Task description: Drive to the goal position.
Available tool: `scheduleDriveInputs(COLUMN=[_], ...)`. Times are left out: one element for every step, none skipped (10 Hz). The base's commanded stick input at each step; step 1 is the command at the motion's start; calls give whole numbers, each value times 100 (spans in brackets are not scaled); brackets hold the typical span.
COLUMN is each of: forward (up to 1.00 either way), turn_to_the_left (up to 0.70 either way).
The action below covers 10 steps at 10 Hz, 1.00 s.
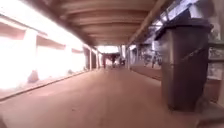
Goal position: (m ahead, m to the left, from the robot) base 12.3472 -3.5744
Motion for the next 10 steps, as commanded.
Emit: scheduleDriveInputs(forward=[85, 85, 85, 85, 85, 85, 85, 85, 85, 85], turn_to_the_left=[0, 0, 0, 0, 0, 0, 0, 0, 0, 0])
